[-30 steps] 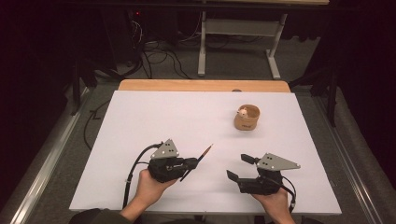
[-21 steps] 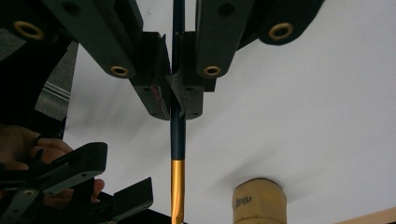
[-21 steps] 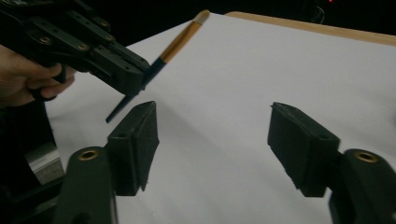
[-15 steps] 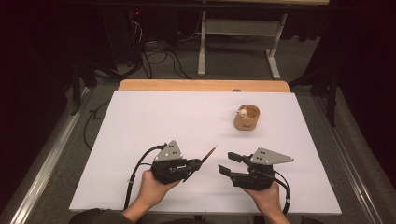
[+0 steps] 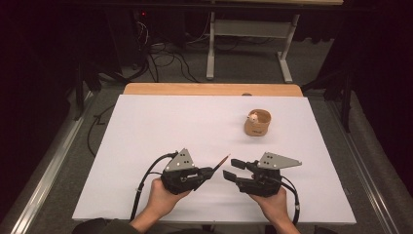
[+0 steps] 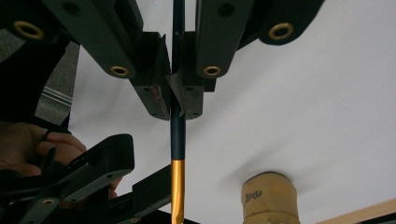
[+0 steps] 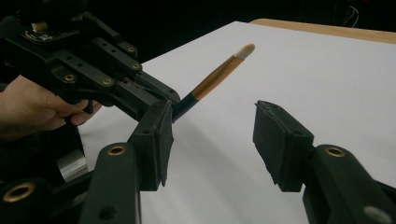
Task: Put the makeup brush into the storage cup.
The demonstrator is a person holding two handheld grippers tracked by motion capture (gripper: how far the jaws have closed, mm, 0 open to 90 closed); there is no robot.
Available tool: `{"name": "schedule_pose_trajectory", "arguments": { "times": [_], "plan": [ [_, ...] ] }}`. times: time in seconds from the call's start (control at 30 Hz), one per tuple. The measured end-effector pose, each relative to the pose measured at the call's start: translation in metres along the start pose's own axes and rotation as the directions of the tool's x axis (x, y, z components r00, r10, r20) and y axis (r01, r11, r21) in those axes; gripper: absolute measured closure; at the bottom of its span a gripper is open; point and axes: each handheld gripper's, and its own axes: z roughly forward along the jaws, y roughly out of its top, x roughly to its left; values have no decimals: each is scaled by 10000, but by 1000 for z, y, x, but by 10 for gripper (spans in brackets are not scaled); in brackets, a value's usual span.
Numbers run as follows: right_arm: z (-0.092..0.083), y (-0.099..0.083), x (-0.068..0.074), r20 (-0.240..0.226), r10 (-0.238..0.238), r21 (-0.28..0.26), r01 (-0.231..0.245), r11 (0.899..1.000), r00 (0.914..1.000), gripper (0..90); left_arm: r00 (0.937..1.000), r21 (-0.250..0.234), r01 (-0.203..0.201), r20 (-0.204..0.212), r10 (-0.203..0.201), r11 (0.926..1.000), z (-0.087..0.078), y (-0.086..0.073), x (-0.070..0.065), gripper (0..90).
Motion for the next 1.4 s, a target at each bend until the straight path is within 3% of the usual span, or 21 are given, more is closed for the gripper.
{"name": "schedule_pose_trajectory", "arguments": {
  "times": [0.43,1.4],
  "plan": [
    [11,5,2,-302,70,-19,-71,10000,9995,549,9999,-39,-108,52,109,9999,1,1,-3,829],
    [18,7,2,-618,348,-167,-358,9992,9975,675,9998,-121,-188,84,190,9997,3,1,-5,829]
  ]
}}
